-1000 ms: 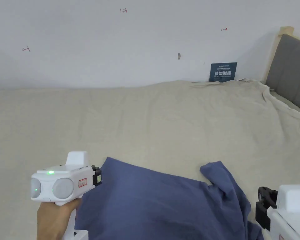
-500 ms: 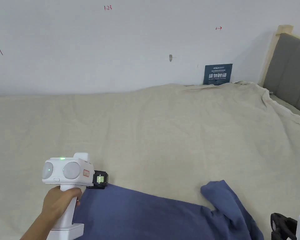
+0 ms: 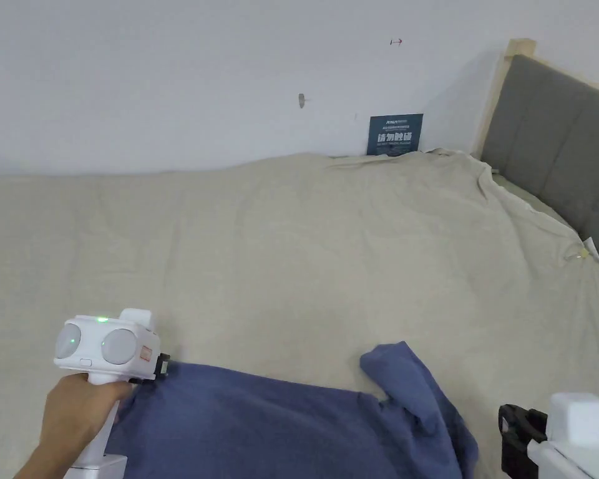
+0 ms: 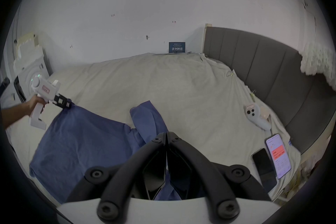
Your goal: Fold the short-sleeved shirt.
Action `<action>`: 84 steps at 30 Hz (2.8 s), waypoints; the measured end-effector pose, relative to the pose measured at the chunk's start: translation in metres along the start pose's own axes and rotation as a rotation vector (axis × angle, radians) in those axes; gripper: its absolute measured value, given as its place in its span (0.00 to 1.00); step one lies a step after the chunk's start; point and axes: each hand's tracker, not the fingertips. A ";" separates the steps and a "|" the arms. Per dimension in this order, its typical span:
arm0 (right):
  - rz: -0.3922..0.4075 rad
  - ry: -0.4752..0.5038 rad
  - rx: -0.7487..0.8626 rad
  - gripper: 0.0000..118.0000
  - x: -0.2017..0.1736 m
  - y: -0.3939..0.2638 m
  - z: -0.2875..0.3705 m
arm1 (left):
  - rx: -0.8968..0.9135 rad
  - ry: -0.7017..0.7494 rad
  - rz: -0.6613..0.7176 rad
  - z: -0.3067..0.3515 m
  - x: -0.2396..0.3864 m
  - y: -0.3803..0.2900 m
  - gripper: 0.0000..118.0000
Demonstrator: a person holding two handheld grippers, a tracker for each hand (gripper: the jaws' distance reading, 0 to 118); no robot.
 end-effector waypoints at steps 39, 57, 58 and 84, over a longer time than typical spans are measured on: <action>-0.047 0.015 -0.296 0.01 -0.009 0.015 -0.115 | 0.210 -0.074 0.092 0.129 -0.033 -0.066 0.00; -0.075 0.163 0.211 0.01 -0.020 0.173 0.046 | 0.431 0.042 0.224 0.259 -0.105 -0.070 0.00; -0.078 0.172 0.232 0.01 -0.022 0.181 0.051 | 0.452 0.055 0.230 0.271 -0.112 -0.067 0.00; -0.027 0.210 0.585 0.01 -0.068 0.370 0.100 | 0.809 0.198 0.222 0.453 -0.150 0.055 0.00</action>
